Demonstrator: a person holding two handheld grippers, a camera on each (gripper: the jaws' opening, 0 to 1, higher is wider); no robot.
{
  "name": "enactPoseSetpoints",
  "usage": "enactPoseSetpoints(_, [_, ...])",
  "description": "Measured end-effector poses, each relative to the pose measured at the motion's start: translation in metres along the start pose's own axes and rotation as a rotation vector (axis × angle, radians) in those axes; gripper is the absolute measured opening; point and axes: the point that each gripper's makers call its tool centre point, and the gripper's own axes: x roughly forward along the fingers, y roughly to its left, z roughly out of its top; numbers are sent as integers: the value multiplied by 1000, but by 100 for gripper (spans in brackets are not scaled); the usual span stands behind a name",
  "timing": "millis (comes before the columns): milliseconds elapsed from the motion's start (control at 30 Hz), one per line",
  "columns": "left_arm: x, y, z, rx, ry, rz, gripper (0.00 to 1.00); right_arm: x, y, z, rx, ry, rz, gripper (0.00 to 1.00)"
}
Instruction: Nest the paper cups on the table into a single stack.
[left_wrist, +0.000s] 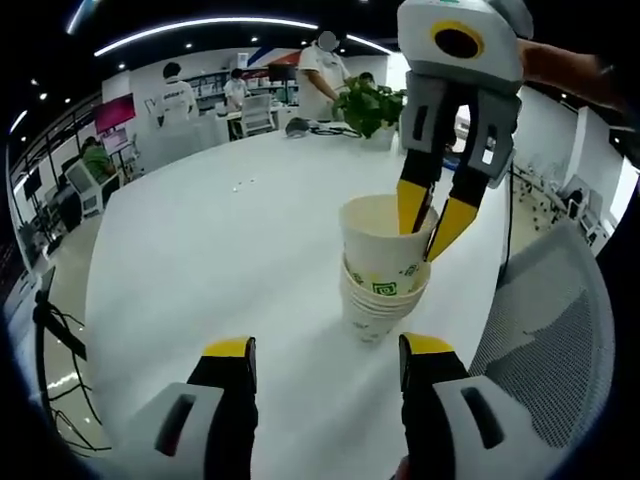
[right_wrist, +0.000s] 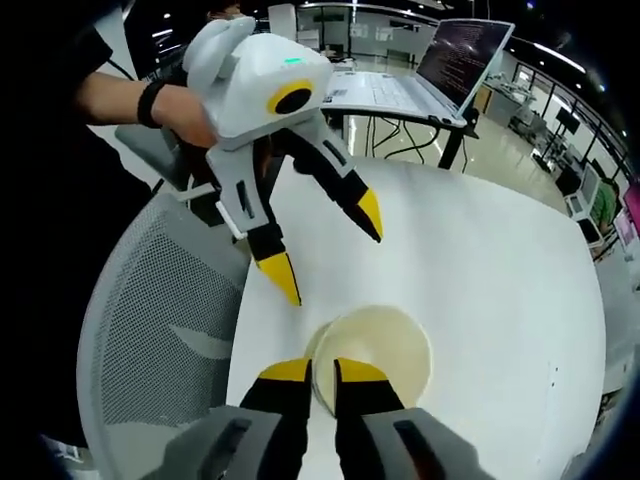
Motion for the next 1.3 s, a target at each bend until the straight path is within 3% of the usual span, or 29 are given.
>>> enactPoseSetpoints(433, [6,-2,6,64,21,-32,56,-24,-5,-1,32,-83,-56,15])
enactPoseSetpoints(567, [6,-6,12,119,35,-45,56,-29,-4,-4,58,-118,-87,15])
enactPoseSetpoints(733, [9,-10,11,170,62,-69,56,-37,-4,-3,75,-175,-117,24])
enactPoseSetpoints(867, [18,-20,8,243,96,-104,57,-26,-14,-29,31,-78,-181,34])
enactPoseSetpoints(1000, [25,-31,6,338,142,-134,57,-9,-12,-43,-7,-18,-180,48])
enactPoseSetpoints(1100, [36,-43,6,386,162,-168,56,5,-11,-44,-13,-16,-170,50])
enactPoseSetpoints(1300, [49,-51,12,381,160,-208,53,31,-14,-48,-19,-1,-160,49])
